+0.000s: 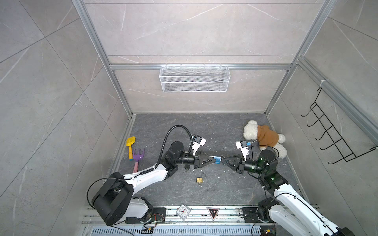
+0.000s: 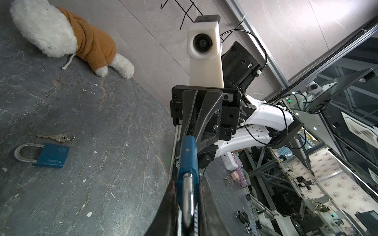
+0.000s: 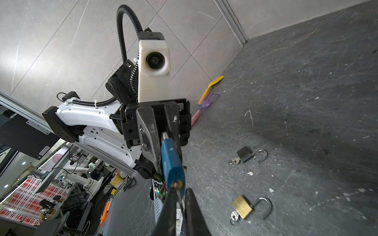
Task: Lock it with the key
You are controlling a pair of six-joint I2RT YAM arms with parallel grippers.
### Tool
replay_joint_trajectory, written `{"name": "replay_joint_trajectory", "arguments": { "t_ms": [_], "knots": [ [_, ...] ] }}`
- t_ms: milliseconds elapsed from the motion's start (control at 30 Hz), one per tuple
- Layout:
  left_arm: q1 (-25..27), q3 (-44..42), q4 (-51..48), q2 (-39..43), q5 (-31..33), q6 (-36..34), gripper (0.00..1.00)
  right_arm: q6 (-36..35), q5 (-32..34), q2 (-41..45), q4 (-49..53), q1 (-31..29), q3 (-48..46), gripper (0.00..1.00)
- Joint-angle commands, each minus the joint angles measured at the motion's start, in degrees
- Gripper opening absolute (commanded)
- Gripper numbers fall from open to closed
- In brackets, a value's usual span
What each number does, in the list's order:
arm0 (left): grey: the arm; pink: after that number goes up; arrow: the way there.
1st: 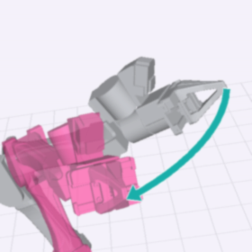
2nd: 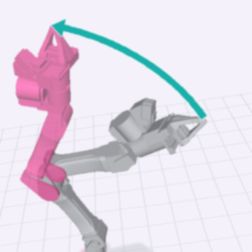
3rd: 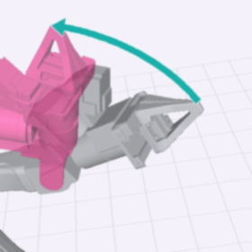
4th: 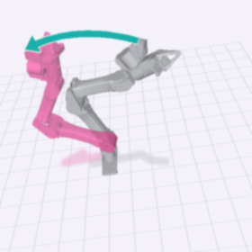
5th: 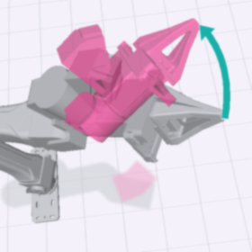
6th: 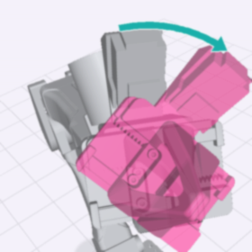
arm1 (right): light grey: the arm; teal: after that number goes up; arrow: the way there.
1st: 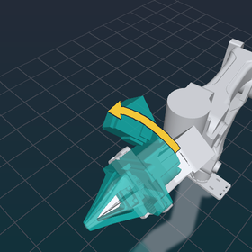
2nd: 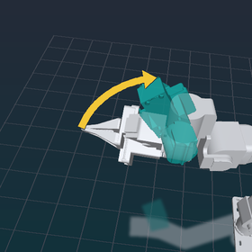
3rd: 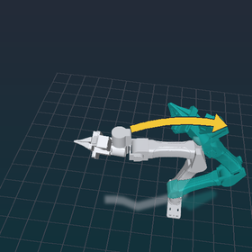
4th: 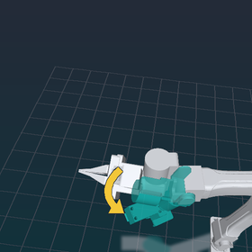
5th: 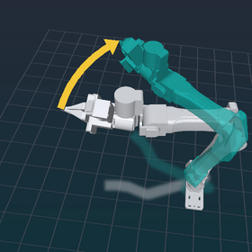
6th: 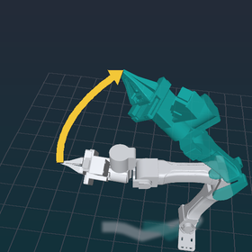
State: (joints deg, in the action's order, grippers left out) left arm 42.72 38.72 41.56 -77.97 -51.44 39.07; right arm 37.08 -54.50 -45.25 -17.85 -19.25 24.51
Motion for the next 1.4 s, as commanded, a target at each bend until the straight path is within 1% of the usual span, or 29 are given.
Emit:
{"name": "replay_joint_trajectory", "arguments": {
  "t_ms": [0, 100, 333, 767, 1367],
  "knots": [
    [-0.27, 1.23, 4.05, -0.24, -0.99, -0.13, 0.00, 0.61, -1.39, 0.04, -3.13, 0.04, -0.83, 0.06],
    [-0.35, 1.27, 4.05, -0.51, -0.94, -0.14, 0.00, 0.80, -1.70, -0.35, -3.67, 0.07, -0.95, 0.00],
    [-0.93, 1.10, 4.28, -0.51, -0.75, 0.19, 0.00, 0.75, -1.94, -0.69, -4.46, 0.07, -1.21, 0.00],
    [-4.02, -1.25, 9.96, -0.52, -2.25, 4.07, 0.00, 0.12, -1.13, -0.20, -4.83, 0.08, -1.66, 0.00],
    [-5.84, -2.98, 9.22, 1.95, -3.20, 3.65, 0.00, -0.52, -0.08, 0.95, -3.39, 0.17, -1.66, 0.00]
  ]
}}
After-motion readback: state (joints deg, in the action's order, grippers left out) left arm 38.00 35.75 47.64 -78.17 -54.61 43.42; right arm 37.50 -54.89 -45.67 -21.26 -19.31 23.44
